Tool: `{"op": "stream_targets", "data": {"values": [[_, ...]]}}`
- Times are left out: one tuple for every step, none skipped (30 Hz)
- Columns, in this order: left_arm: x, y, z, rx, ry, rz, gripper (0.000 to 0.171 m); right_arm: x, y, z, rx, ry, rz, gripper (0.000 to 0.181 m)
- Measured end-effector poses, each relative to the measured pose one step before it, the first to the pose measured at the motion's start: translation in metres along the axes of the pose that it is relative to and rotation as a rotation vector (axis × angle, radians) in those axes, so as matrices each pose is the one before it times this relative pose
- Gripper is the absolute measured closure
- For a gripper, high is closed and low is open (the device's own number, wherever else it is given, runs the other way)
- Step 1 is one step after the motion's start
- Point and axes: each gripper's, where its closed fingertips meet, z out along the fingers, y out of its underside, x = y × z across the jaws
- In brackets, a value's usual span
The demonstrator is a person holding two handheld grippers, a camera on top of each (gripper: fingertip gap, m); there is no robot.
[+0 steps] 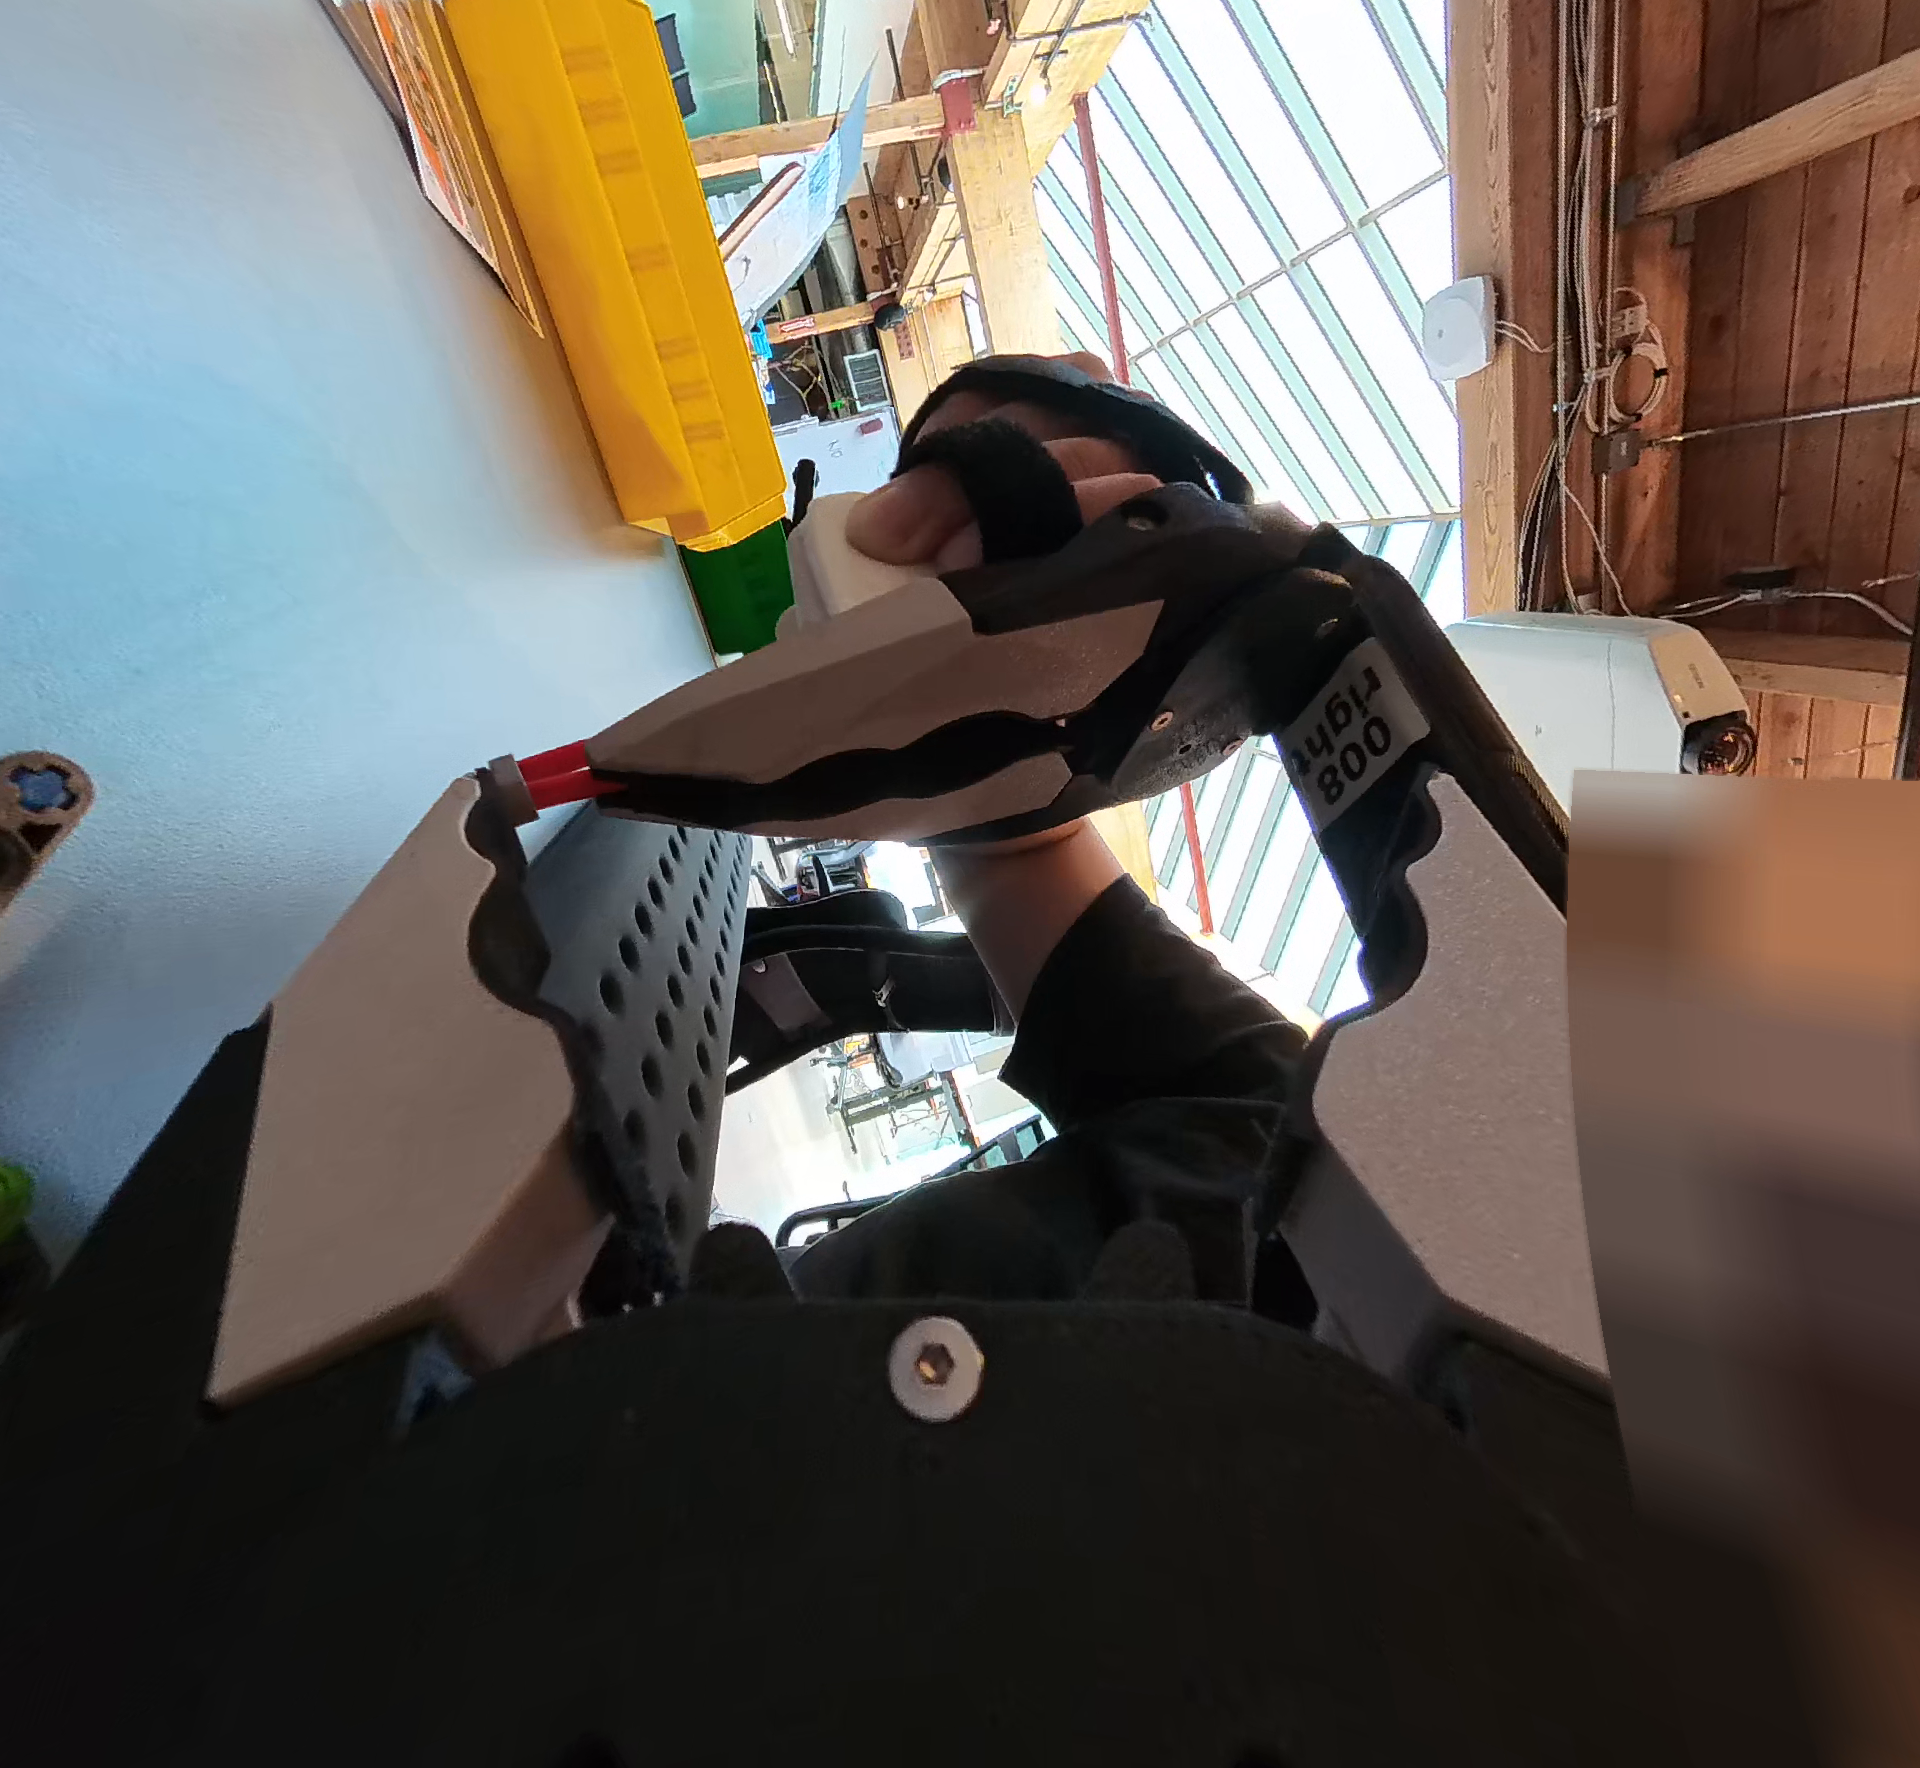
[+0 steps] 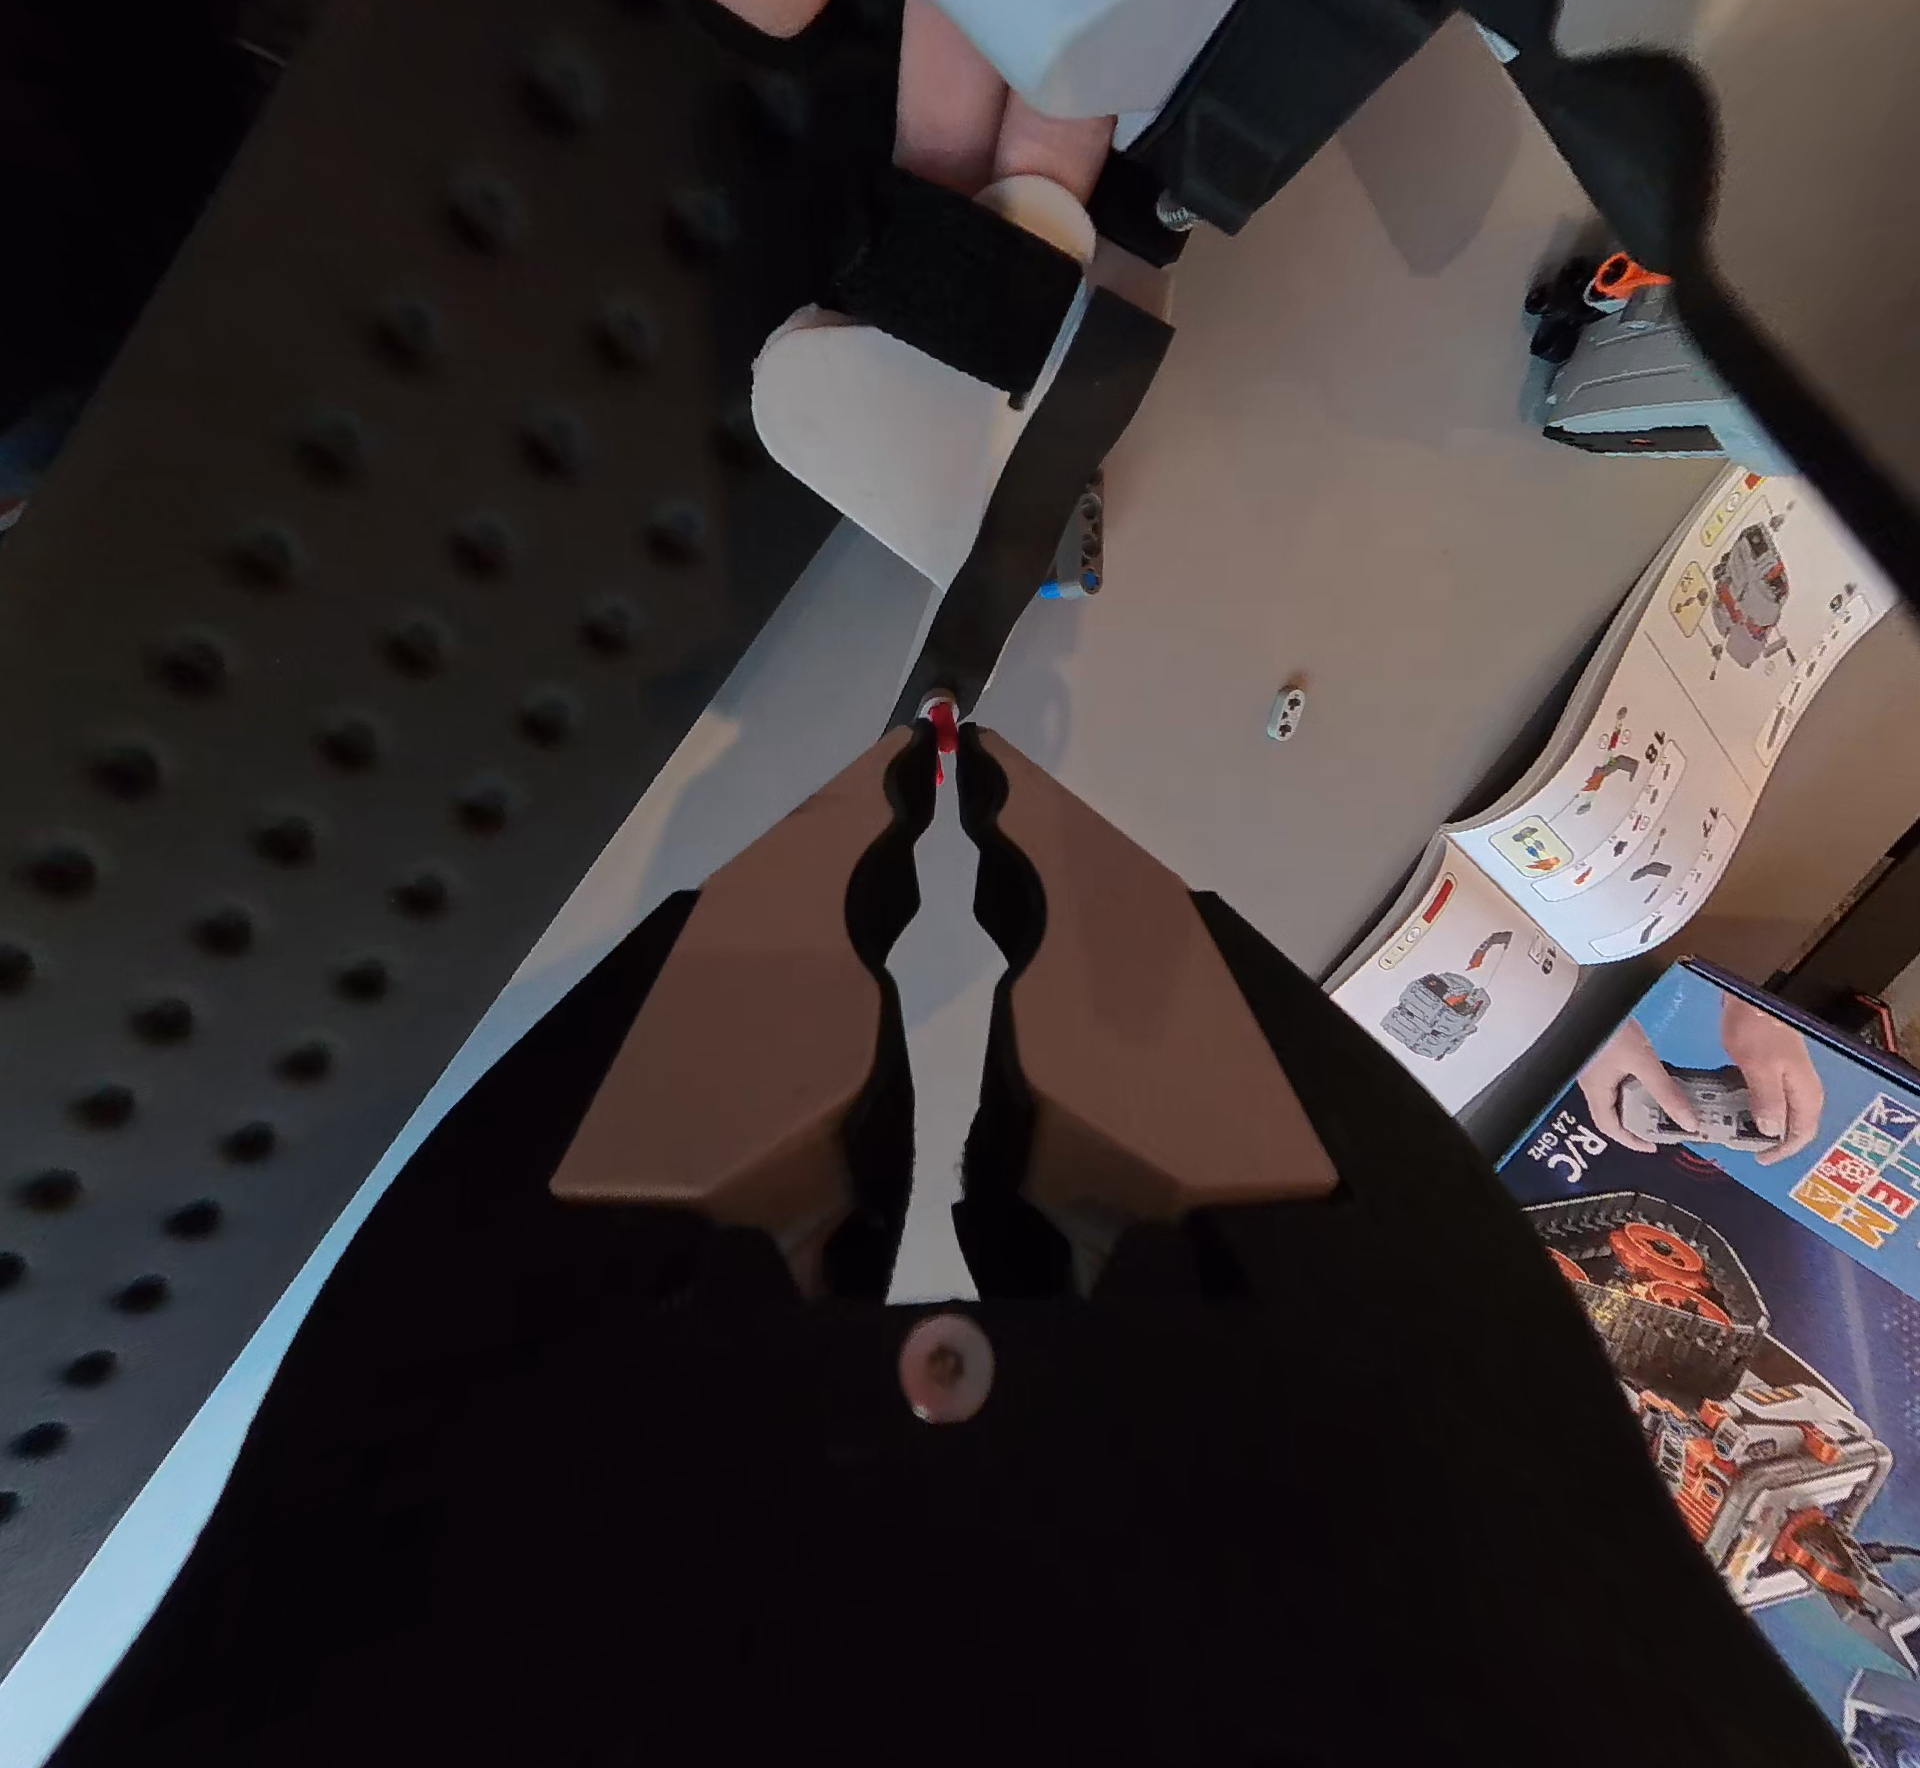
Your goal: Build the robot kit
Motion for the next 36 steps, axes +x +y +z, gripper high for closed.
{"op": "stream_targets", "data": {"values": [[0.00000, 0.00008, -0.00008, -0.00032, 0.0008, -0.0010, 0.012, 0.00005, -0.00022, -0.00002, -0.0018, 0.0024, -0.0037, 0.177], [-0.00007, 0.00011, -0.00005, -0.00014, -0.0007, 0.0000, 0.012, -0.00022, 0.00004, 0.00015, -0.0027, 0.0001, -0.0028, 0.177], [-0.00018, 0.00029, 0.00011, -0.00167, -0.0018, 0.0013, 0.012, -0.00020, -0.00019, 0.00013, -0.0026, -0.0006, -0.0028, 0.177], [-0.00026, 0.00042, 0.00019, -0.00245, -0.0032, 0.0021, 0.012, -0.00011, -0.00009, 0.00026, -0.0016, 0.0002, -0.0022, 0.177], [-0.00027, 0.00014, 0.00018, -0.00058, -0.0026, 0.0008, 0.013, 0.00000, 0.00024, 0.00041, -0.0023, -0.0004, 0.0000, 0.177], [-0.00034, -0.00004, 0.00011, -0.00049, -0.0016, -0.0007, 0.012, -0.00013, 0.00014, 0.00014, -0.0022, -0.0007, -0.0015, 0.177], [-0.00006, 0.00022, 0.00002, -0.00196, -0.0007, 0.0003, 0.012, 0.00019, -0.00022, 0.00001, -0.0003, 0.0021, -0.0032, 0.177], [0.00011, -0.00019, -0.00028, 0.00076, 0.0019, -0.0014, 0.012, 0.00011, -0.00007, 0.00010, -0.0014, 0.0013, -0.0012, 0.177], [-0.00004, -0.00007, -0.00027, -0.00021, 0.0024, -0.0014, 0.012, -0.00001, -0.00019, -0.00015, -0.0005, 0.0004, -0.0010, 0.177], [0.00012, -0.00012, -0.00032, 0.00147, 0.0020, -0.0004, 0.013, 0.00049, -0.00009, -0.00010, 0.0000, 0.0029, -0.0014, 0.177], [-0.00002, -0.00037, -0.00020, 0.00321, 0.0014, 0.0003, 0.013, 0.00009, -0.00005, 0.00019, -0.0019, 0.0008, -0.0014, 0.177], [0.00003, 0.00034, -0.00004, -0.00096, 0.0002, 0.0019, 0.013, -0.00014, -0.00018, 0.00014, -0.0009, 0.0005, -0.0036, 0.177], [-0.00001, 0.00021, -0.00009, -0.00100, -0.0001, 0.0016, 0.013, 0.00012, 0.00000, 0.00021, -0.0013, 0.0012, -0.0013, 0.177], [-0.00004, 0.00027, -0.00015, -0.00116, 0.0001, -0.0001, 0.015, -0.00097, 0.00120, 0.00091, -0.0072, -0.0061, -0.0002, 0.177], [-0.00025, 0.00100, -0.00008, -0.00630, -0.0003, 0.0003, 0.015, -0.00059, 0.00006, 0.00122, 0.0003, -0.0015, -0.0016, 0.177], [-0.00074, 0.00027, 0.00028, -0.00097, -0.0068, 0.0034, 0.015, 0.00014, -0.00028, 0.00010, 0.0018, 0.0033, -0.0049, 0.178], [-0.00019, -0.00004, 0.00014, 0.00184, -0.0055, 0.0027, 0.018, 0.00030, -0.00062, -0.00079, 0.0017, 0.0075, -0.0099, 0.178], [0.00041, 0.00007, 0.00025, 0.00025, 0.0006, 0.0008, 0.018, -0.00042, 0.00034, -0.00006, -0.0060, 0.0020, -0.0033, 0.178], [0.00021, 0.00066, 0.00051, -0.00553, 0.0002, 0.0012, 0.015, -0.00076, 0.00035, 0.00065, -0.0059, -0.0021, 0.0039, 0.178], [-0.00015, 0.00058, 0.00034, -0.00378, -0.0020, 0.0035, 0.014, 0.00024, 0.00007, 0.00019, 0.0026, 0.0023, -0.0001, 0.178], [0.00013, 0.00005, -0.00012, 0.00102, 0.0007, 0.0023, 0.014, 0.00024, -0.00013, -0.00006, 0.0053, -0.0006, 0.0065, 0.178], [0.00042, -0.00042, -0.00040, 0.00313, 0.0043, -0.0011, 0.014, 0.00051, -0.00016, -0.00026, 0.0046, 0.0020, 0.0058, 0.178], [0.00013, -0.00088, -0.00069, 0.00695, 0.0042, -0.0023, 0.015, 0.00089, -0.00027, -0.00042, 0.0038, 0.0077, -0.0012, 0.178], [0.00020, -0.00071, -0.00050, 0.00584, 0.0027, -0.0012, 0.016, 0.00030, -0.00025, -0.00050, 0.0002, 0.0037, -0.0012, 0.178], [0.00048, 0.00019, -0.00005, -0.00116, 0.0015, 0.0006, 0.016, 0.00002, -0.00034, -0.00074, -0.0002, 0.0008, 0.0006, 0.177], [-0.00013, 0.00032, 0.00002, -0.00245, -0.0025, 0.0022, 0.019, 0.00032, -0.00033, -0.00106, 0.0002, 0.0038, 0.0018, 0.177], [-0.00024, -0.00022, -0.00009, 0.00008, -0.0046, 0.0061, 0.022, 0.00100, -0.00050, -0.00142, 0.0015, 0.0074, 0.0028, 0.177], [-0.00014, -0.00008, 0.00013, 0.00027, -0.0048, 0.0114, 0.025, 0.00070, 0.00022, -0.00125, 0.0004, 0.0053, 0.0033, 0.177], [0.00044, -0.00035, 0.00021, 0.00191, 0.0005, 0.0093, 0.027, 0.00138, -0.00005, -0.00141, 0.0030, 0.0099, 0.0068, 0.177], [0.00004, -0.00155, -0.00018, 0.00780, -0.0016, 0.0143, 0.031, 0.00256, 0.00027, -0.00124, 0.0031, 0.0185, 0.0076, 0.177], [0.00127, -0.00213, 0.00004, 0.01205, 0.0040, 0.0142, 0.032, 0.00236, 0.00075, -0.00115, 0.0006, 0.0186, 0.0024, 0.177], [0.00236, -0.00244, 0.00037, 0.01268, 0.0135, -0.0009, 0.029, 0.00161, 0.00078, -0.00107, -0.0005, 0.0164, -0.0037, 0.177], [0.00217, -0.00253, 0.00042, 0.01298, 0.0149, -0.0063, 0.027, 0.00194, 0.00071, -0.00101, 0.0005, 0.0188, -0.0025, 0.177], [0.00148, -0.00220, 0.00037, 0.00988, 0.0099, 0.0003, 0.027, 0.00191, 0.00078, -0.00083, 0.0035, 0.0177, 0.0038, 0.176], [0.00099, -0.00117, 0.00057, 0.00150, 0.0069, 0.0081, 0.024, 0.00104, 0.00111, -0.00046, 0.0041, 0.0098, 0.0085, 0.176], [0.00025, -0.00021, 0.00097, -0.00593, 0.0023, 0.0125, 0.022, 0.00093, 0.00144, -0.00029, 0.0037, 0.0081, 0.0107, 0.176]]}}
